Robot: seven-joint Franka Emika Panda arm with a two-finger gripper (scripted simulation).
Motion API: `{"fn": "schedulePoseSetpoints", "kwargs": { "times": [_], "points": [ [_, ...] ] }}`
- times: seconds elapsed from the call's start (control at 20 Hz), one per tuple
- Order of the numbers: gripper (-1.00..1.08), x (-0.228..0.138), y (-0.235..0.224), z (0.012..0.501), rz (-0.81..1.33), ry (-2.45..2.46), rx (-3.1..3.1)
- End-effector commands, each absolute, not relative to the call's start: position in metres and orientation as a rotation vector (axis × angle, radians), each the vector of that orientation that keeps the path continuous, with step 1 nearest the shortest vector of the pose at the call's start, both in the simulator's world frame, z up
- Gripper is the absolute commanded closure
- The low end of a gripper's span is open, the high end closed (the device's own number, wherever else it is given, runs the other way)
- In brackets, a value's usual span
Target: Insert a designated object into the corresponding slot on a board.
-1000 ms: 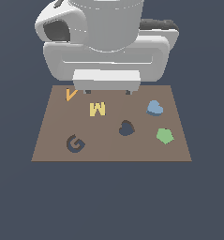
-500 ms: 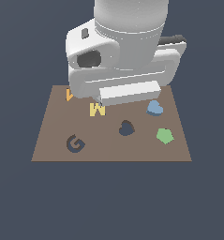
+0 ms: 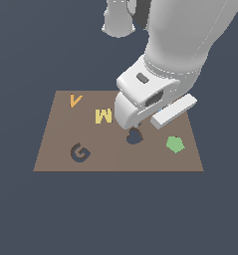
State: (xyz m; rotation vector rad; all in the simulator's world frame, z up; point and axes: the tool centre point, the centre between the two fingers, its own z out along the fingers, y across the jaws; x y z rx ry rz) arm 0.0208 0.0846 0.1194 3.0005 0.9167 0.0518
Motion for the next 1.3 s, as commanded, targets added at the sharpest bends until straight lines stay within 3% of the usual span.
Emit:
{"fn": "schedulePoseSetpoints", "kwargs": {
  "times": [0.0, 0.55, 1.25],
  "points": [
    [-0.92, 0.015, 0.102, 0.106, 0.043, 1.092, 2.943],
    [-0.92, -0.018, 0.149, 0.063, 0.011, 1.607, 2.700],
    [-0.92, -0.031, 0.159, 0.047, 0.000, 1.747, 2.612]
  ]
}}
